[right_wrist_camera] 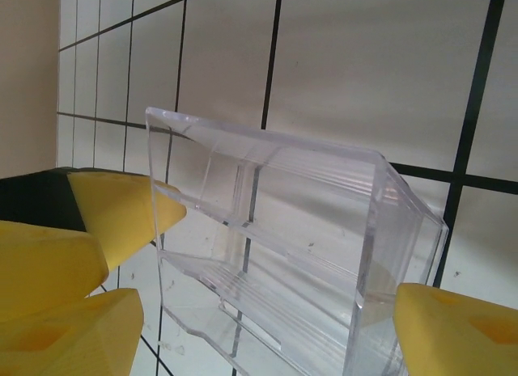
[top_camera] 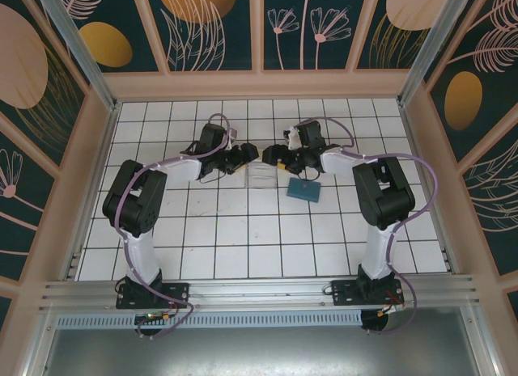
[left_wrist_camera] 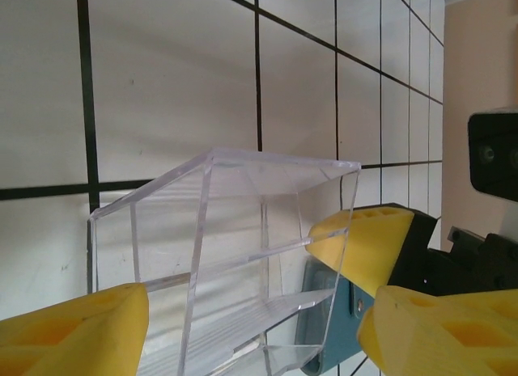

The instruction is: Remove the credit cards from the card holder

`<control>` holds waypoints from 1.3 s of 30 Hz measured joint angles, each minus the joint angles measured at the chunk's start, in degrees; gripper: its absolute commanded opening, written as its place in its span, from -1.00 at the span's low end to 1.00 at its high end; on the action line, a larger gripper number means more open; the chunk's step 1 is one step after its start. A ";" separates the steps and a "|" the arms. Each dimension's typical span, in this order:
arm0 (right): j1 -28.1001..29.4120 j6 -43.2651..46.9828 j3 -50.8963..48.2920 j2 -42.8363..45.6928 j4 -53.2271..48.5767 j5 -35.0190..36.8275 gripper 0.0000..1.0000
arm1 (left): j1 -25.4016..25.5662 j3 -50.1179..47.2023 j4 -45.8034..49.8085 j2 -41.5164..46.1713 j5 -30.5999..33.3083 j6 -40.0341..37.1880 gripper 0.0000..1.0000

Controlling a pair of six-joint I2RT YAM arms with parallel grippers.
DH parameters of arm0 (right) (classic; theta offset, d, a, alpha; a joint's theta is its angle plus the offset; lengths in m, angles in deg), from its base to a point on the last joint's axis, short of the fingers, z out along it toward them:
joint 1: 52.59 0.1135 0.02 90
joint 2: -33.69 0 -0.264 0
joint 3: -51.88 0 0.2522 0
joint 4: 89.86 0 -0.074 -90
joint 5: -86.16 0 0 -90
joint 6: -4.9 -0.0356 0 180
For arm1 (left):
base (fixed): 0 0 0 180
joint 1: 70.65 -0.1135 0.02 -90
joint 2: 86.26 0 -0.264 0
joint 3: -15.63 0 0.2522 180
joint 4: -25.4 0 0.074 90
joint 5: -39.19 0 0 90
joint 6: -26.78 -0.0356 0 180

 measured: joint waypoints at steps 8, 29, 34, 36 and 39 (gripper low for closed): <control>0.02 0.46 1.62 -0.28 -1.60 0.37 0.62 | 0.00 0.48 1.27 -0.52 0.02 -0.66 0.47; -0.20 4.59 4.85 1.05 -11.39 10.10 0.69 | 0.59 3.89 9.29 1.20 3.67 -5.81 0.61; -2.97 7.17 1.77 6.38 -13.86 12.79 0.70 | 0.63 3.87 11.28 4.70 5.66 -7.13 0.61; -4.94 7.80 -0.98 8.28 -14.03 12.79 0.70 | 0.63 3.56 11.34 6.16 6.43 -7.34 0.61; -7.02 8.57 -5.07 9.29 -14.08 12.76 0.70 | 0.63 2.40 11.37 8.26 7.10 -7.72 0.62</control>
